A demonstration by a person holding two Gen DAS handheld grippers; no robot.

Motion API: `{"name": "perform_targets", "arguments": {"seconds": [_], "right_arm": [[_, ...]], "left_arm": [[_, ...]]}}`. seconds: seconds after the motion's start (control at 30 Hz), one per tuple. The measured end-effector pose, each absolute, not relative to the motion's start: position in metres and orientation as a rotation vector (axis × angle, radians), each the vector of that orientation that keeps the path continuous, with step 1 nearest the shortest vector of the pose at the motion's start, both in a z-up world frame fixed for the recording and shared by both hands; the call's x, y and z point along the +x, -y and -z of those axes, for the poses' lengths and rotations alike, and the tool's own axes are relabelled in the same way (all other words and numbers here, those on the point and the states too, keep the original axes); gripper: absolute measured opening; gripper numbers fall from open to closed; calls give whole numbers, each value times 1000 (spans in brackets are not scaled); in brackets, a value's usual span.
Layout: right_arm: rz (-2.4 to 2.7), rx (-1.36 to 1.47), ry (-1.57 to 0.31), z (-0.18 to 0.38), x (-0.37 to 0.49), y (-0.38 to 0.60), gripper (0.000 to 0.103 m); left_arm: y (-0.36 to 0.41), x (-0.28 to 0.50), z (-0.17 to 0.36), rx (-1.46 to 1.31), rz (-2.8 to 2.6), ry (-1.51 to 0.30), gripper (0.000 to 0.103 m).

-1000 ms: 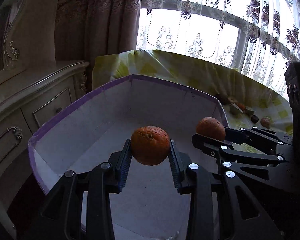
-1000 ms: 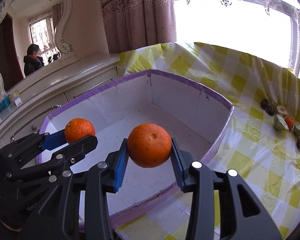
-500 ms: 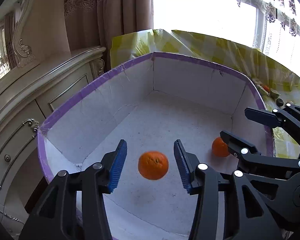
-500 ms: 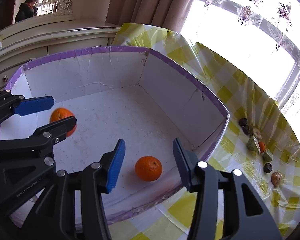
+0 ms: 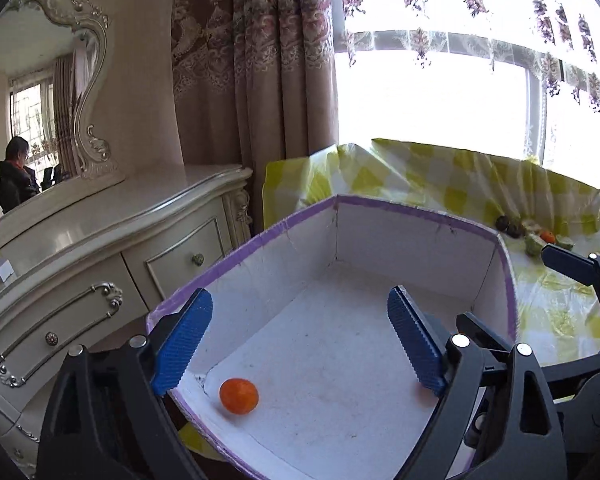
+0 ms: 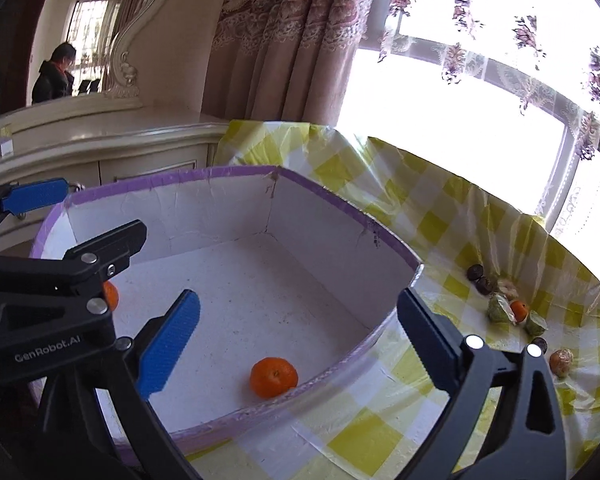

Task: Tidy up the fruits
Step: 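Move both open tools back toward the fruit on the table, then grasp the plastic-wrapped round fruit with the right tool while the left grasps a dark fruit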

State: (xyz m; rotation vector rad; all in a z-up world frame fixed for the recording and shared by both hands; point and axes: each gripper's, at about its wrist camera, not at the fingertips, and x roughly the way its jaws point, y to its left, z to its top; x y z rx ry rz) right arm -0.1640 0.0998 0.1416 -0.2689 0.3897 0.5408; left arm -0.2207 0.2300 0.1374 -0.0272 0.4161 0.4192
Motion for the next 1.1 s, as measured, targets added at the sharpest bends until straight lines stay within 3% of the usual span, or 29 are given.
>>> {"name": "perform_targets", "arguments": {"seconds": [0.2, 0.43, 0.67, 0.97, 1.1], "right_arm": [[-404, 108, -375, -149, -131, 18, 101], [-129, 358, -522, -89, -91, 153, 101], [100, 416, -725, -32, -51, 230, 101], [236, 274, -753, -36, 17, 259, 101], [301, 168, -738, -42, 61, 268, 89]], "left_arm": [[-156, -228, -183, 1, -133, -207, 86], [-45, -151, -141, 4, 253, -410, 86], [-6, -52, -61, -94, 275, -645, 86], [-21, -6, -10, -289, 248, -807, 86], [-25, -2, -6, -320, 243, -826, 86]]}}
